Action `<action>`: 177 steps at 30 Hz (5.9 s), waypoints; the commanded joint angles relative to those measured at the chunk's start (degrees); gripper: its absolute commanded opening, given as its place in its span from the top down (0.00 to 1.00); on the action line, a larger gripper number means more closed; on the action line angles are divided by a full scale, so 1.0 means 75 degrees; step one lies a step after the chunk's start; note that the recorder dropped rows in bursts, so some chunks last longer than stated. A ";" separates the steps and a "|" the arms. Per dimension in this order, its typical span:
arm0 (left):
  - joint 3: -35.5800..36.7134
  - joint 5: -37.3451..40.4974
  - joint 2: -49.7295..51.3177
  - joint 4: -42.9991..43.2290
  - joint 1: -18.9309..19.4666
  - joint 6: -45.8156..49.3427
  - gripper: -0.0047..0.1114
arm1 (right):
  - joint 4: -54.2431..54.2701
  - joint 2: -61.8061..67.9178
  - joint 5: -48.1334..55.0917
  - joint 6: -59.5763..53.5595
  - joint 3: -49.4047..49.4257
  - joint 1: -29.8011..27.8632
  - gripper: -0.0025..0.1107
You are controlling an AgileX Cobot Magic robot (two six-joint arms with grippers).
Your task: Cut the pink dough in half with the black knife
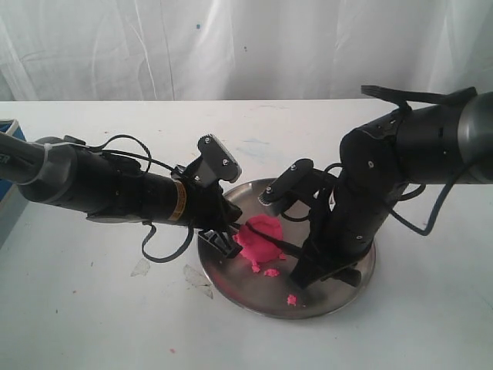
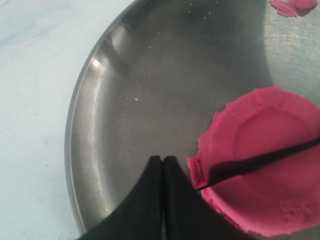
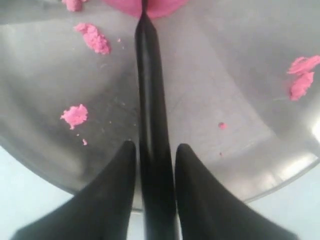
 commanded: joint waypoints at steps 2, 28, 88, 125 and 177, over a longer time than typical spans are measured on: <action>0.0060 0.0017 0.0010 0.0090 0.0011 -0.0008 0.96 | -0.0035 -0.0012 0.0138 0.0011 -0.0062 -0.0001 0.74; 0.0060 0.0017 0.0010 0.0090 0.0011 -0.0008 0.96 | -0.0035 0.0394 0.0077 -0.0024 0.0081 -0.0001 0.98; 0.0060 0.0072 0.0010 0.0090 0.0011 0.0021 0.96 | 0.0014 0.0803 -0.0201 -0.0024 0.0081 -0.0001 0.98; 0.0060 0.0130 0.0010 0.0090 0.0011 0.0021 0.96 | 0.0014 0.0937 -0.1081 -0.0024 0.0081 -0.0001 0.98; 0.3396 0.7719 -0.8997 -0.0636 0.0011 0.0679 0.96 | 0.0046 0.0937 0.0529 -0.0024 -0.0383 -0.0001 0.98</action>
